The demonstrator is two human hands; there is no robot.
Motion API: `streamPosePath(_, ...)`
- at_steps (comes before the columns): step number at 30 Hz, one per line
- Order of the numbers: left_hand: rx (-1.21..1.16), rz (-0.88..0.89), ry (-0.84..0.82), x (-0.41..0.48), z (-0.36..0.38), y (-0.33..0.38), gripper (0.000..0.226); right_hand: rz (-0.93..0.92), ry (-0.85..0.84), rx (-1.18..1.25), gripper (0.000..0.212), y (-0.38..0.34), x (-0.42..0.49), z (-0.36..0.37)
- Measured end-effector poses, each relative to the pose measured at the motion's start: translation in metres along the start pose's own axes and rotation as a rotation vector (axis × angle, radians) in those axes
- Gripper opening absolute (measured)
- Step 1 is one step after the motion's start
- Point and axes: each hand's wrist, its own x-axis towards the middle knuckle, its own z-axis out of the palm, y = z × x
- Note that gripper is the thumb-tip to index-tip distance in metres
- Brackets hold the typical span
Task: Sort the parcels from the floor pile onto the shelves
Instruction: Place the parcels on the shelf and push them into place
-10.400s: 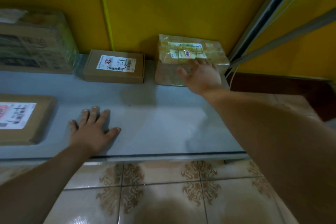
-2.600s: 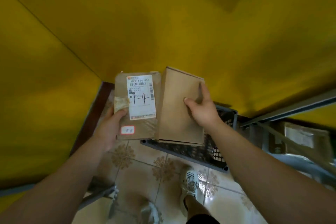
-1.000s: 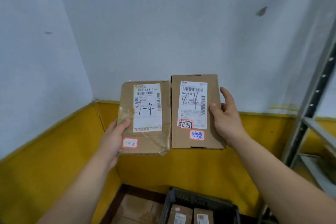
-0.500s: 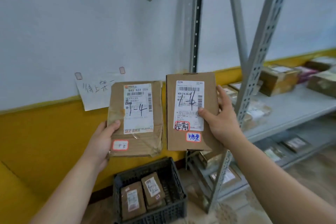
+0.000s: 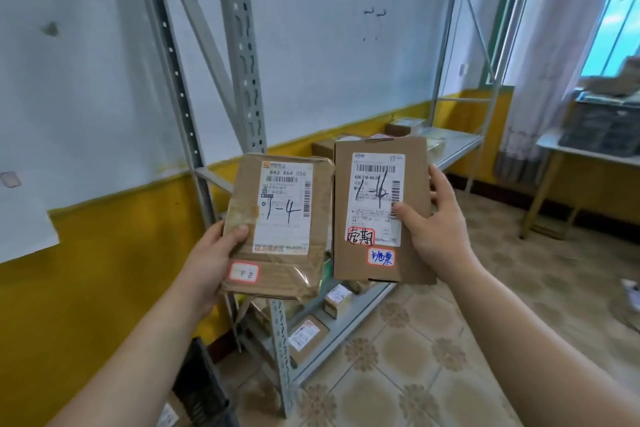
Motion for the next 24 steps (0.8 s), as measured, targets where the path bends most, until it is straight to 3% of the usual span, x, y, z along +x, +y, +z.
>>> streamPosePath(5,-0.018,-0.042,-0.076,-0.004,0.125,-0.027,0.022,-0.011,0.076,-0.05,0.077,0.025,0.027,-0.121)
streamPosePath(10,0.005,-0.055,-0.106,-0.002,0.201,-0.042,0.015,-0.003,0.107,-0.083,0.077,0.044,0.058,-0.189)
streamPosePath(14,0.034,-0.053,-0.087,0.022,0.232,-0.047,0.024,0.004,0.104,-0.083,0.076,0.064,0.094,-0.207)
streamPosePath(24,0.024,-0.12,-0.047,0.16,0.287,-0.082,0.013,0.098,0.045,-0.099,0.076,0.141,0.229,-0.176)
